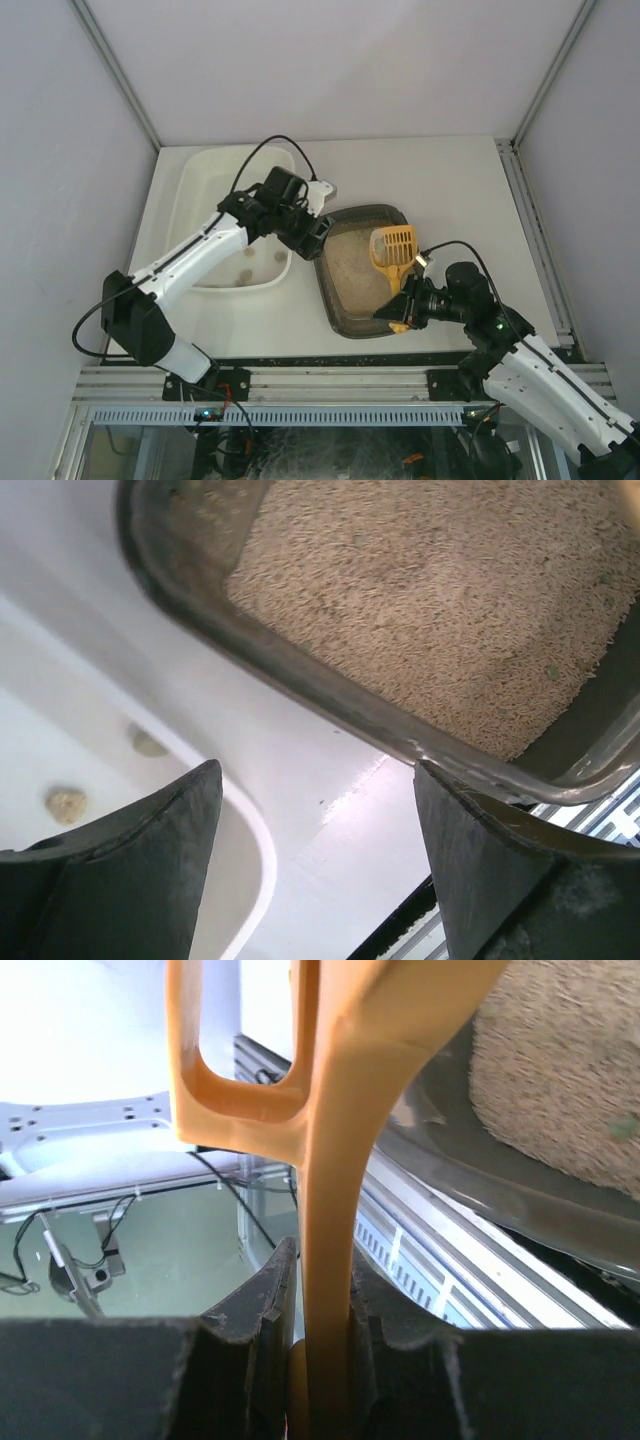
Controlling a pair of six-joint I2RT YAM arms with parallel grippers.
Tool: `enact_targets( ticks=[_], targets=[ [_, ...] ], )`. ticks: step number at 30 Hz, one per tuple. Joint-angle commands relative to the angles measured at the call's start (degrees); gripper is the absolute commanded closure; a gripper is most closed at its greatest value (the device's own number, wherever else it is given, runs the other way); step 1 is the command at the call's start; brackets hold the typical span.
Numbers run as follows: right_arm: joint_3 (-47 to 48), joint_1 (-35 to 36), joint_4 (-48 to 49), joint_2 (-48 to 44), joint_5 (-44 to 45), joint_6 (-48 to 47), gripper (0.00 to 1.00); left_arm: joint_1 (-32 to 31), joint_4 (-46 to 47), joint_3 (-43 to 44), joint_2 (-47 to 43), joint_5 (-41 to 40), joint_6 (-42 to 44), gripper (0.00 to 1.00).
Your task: Clean the litter box
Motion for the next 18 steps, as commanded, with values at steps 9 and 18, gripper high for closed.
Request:
enact_targets(
  ticks=[9, 18],
  targets=[
    [-6.4, 9.2, 24.0, 3.2, 7.0, 7.7, 1.00, 10.2, -2.6, -1.7, -8.9, 2.7, 4.6, 0.16],
    [-14.5, 10.2, 31.5, -3.5, 11.7, 13.9, 1.00, 12.1, -1.2, -4.4, -10.1, 2.2, 3.8, 0.13]
  ],
)
